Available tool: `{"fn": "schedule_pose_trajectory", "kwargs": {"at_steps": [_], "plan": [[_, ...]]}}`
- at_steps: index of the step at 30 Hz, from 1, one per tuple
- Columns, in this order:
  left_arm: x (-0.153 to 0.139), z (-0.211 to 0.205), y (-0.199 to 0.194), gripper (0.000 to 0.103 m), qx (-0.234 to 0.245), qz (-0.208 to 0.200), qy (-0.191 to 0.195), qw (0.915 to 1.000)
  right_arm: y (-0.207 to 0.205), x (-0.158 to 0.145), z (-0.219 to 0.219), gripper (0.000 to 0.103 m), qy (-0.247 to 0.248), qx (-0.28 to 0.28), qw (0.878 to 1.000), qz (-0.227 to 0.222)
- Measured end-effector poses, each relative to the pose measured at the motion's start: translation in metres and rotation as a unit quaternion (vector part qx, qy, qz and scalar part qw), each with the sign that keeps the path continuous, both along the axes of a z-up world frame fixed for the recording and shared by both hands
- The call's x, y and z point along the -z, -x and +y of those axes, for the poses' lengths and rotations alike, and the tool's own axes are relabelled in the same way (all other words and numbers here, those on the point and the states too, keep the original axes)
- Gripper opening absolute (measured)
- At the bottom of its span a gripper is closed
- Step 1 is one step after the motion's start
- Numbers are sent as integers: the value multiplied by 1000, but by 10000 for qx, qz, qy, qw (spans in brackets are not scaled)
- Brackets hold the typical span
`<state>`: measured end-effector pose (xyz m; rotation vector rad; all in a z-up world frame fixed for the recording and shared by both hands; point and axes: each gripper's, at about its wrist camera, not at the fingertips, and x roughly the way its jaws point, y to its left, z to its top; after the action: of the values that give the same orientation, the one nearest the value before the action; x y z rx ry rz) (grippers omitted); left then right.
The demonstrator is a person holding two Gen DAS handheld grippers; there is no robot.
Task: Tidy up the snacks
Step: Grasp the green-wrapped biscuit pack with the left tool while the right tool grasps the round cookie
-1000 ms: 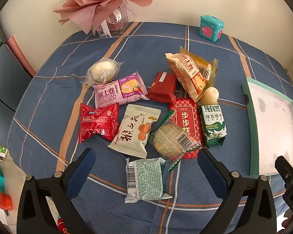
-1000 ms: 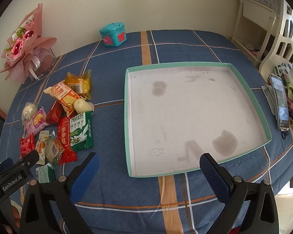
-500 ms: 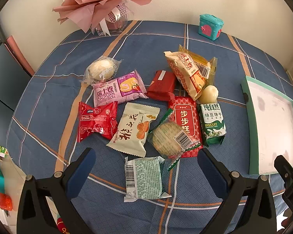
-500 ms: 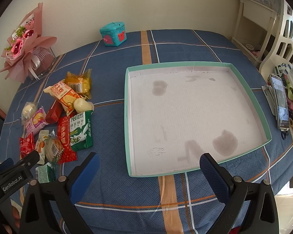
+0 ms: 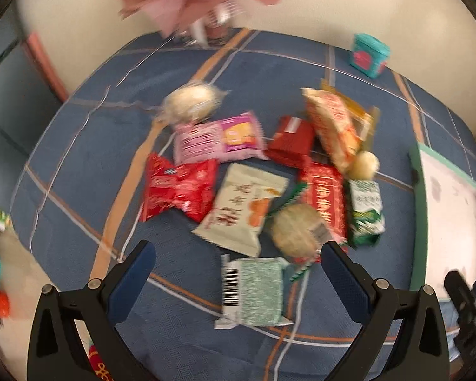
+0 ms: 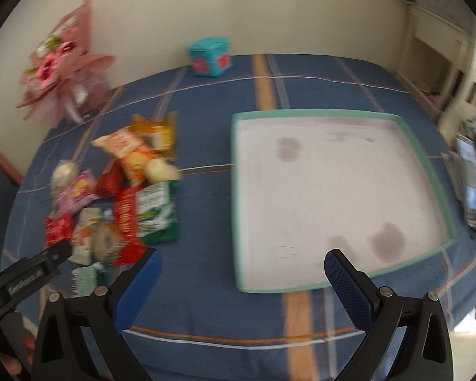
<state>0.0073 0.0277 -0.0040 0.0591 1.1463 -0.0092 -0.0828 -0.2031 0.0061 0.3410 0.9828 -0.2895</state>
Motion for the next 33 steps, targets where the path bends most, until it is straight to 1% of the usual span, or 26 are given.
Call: {"fn": "schedule_pose_trajectory", "kwargs": {"at_steps": [2,3,4,5,6,7,8,10,11,12,15,16,18,19,20,22,24,26,28,31,33], "plan": [[4,15,-5,103,-241,203,271,9991,-6,0,13,103,-164,-252,9995,-52],[7,20,-7,103,-353,442,321,9979,-10,2,20,103,-141,-382,9992,-52],[10,28,-9,103,-492,507,407,9967,-13,1,25,103,-195,-482,9985,-148],[11,33,-9,103,-562,518,376,9964,-18,2,33,103,-80,-587,9979,-258],[13,33,-10,103,-606,695,421,9948,-22,3,40,103,-103,-701,9969,-335],[15,35,-10,103,-626,701,461,9945,-26,3,47,103,-41,-773,9960,-444],[15,33,-9,103,-638,895,476,9928,-31,5,54,103,-82,-851,9957,-344],[18,31,-10,103,-632,996,583,9913,-39,11,63,103,124,-930,9953,-220],[22,35,-13,102,-607,829,697,9923,-41,13,64,103,122,-939,9954,-153],[24,35,-13,101,-609,828,704,9922,-44,18,66,102,164,-925,9956,-34],[30,34,-10,99,-611,939,668,9915,-46,21,63,102,13,-838,9963,169],[33,32,-10,99,-604,1046,727,9900,-46,22,62,102,-19,-811,9965,197],[40,32,-8,98,-587,1131,766,9889,-45,23,58,102,-64,-747,9968,266],[45,30,-8,95,-576,1278,844,9865,-46,24,58,102,-52,-721,9970,281],[50,32,-11,92,-554,1342,958,9848,-43,22,55,102,-119,-709,9970,288],[58,29,-8,91,-517,1523,1061,9813,-43,21,54,102,-154,-697,9971,251],[71,25,-3,84,-463,1625,1082,9797,-44,22,53,102,-176,-689,9972,247],[78,21,0,71,-423,1731,1143,9773,-45,22,54,102,-177,-708,9970,253],[83,19,3,64,-442,1762,1180,9763,-46,22,55,102,-175,-725,9969,257],[85,18,7,53,-459,1689,1282,9762,-49,24,57,102,-166,-754,9967,253],[85,16,7,52,-487,1676,1312,9759,-52,24,59,100,-164,-801,9964,239]]}}
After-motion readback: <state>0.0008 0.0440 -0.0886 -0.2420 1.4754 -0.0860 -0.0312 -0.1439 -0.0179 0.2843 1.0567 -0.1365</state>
